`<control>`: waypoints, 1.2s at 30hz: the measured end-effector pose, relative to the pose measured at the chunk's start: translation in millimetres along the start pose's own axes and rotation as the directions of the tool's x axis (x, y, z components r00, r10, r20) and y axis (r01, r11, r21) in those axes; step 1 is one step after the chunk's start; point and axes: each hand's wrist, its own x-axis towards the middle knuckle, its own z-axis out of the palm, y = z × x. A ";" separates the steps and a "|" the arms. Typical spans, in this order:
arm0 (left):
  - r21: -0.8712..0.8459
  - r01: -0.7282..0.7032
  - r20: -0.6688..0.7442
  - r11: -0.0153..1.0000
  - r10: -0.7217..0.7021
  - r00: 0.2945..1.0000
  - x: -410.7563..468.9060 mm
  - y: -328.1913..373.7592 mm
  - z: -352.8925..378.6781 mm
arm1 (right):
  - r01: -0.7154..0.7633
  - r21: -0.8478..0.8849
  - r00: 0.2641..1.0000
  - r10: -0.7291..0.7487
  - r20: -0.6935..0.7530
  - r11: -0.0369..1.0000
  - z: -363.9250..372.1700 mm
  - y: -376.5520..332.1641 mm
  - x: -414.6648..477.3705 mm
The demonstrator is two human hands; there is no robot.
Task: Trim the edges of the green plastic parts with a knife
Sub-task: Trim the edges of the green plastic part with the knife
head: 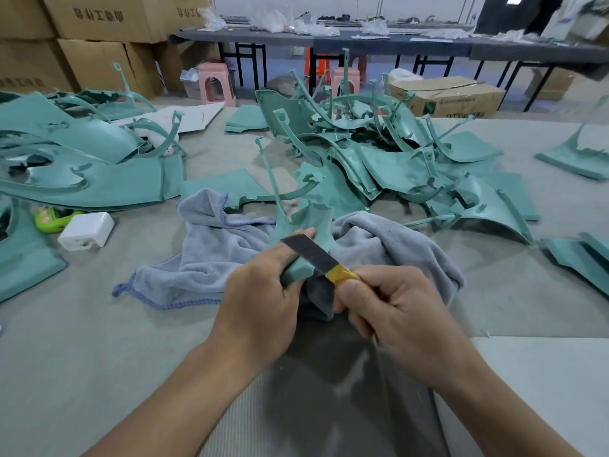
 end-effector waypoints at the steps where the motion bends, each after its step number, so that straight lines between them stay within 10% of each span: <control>1: -0.002 -0.003 -0.003 1.000 0.003 1.000 0.1 0.0 0.5 | -0.038 -0.019 0.998 0.037 -0.051 0.999 1.0 2.3 2.0; 5: -0.027 -0.002 -0.019 1.000 0.002 1.000 -0.4 -0.4 1.2 | -0.114 0.122 0.946 0.145 -0.289 0.986 -7.7 7.5 8.0; 10: -0.012 -0.019 -0.009 1.000 0.019 1.000 0.5 -1.9 2.3 | -0.067 0.090 0.997 0.063 0.050 0.994 -5.3 -1.8 2.7; 14: -0.031 -0.030 -0.028 0.999 0.029 0.999 0.6 -3.6 2.3 | -0.273 0.047 0.937 0.276 -0.216 0.961 -12.8 11.3 11.7; 22: -0.178 -0.268 -0.279 0.947 0.213 0.936 -4.2 3.4 -10.0 | -0.181 0.472 0.928 0.309 -0.209 0.863 -16.1 0.6 10.8; 36: 0.227 -0.754 0.164 0.616 0.739 0.653 -3.8 26.7 -25.6 | -0.161 0.752 0.925 0.363 -0.111 0.640 -27.8 -5.4 5.6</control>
